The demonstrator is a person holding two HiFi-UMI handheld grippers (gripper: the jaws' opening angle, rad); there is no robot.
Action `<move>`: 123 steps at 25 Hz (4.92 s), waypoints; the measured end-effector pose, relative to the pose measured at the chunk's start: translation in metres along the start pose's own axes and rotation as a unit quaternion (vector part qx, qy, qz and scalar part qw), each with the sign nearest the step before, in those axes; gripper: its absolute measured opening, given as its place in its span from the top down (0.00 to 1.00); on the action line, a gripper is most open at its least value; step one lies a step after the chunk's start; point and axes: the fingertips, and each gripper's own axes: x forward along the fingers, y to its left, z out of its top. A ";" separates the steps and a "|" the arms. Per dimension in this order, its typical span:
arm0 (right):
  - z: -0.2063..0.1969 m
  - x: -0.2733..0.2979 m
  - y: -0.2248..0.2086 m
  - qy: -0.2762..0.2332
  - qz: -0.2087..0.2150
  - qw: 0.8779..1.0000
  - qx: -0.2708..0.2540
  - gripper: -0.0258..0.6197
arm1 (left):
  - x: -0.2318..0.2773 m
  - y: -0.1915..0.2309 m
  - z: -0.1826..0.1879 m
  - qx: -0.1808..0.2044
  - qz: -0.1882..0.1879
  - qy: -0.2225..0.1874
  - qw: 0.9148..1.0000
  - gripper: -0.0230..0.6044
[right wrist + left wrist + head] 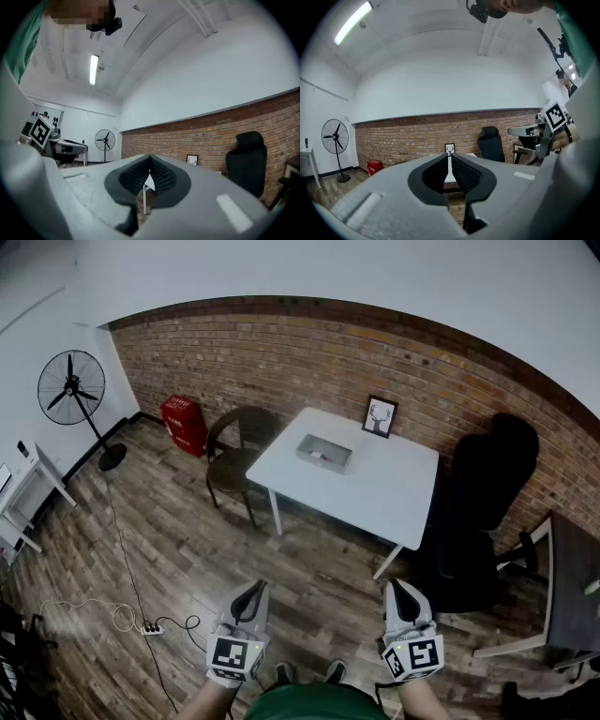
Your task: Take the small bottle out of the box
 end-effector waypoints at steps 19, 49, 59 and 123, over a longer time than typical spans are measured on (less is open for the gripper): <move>-0.032 0.025 -0.071 0.030 0.045 0.998 0.037 0.96 | 0.047 -0.038 -0.006 -0.011 0.034 0.038 0.999 0.92; -0.060 0.261 -0.060 0.102 -0.106 0.989 0.031 0.96 | 0.274 0.190 -0.049 -0.046 -0.085 0.041 0.994 0.92; -0.097 0.358 -0.117 0.106 -0.067 0.989 0.075 0.96 | 0.357 0.205 -0.050 -0.011 -0.055 0.067 0.996 0.92; -0.172 0.387 -0.202 0.135 -0.406 0.878 0.216 0.96 | 0.718 0.064 -0.283 0.421 -0.619 0.395 0.533 0.73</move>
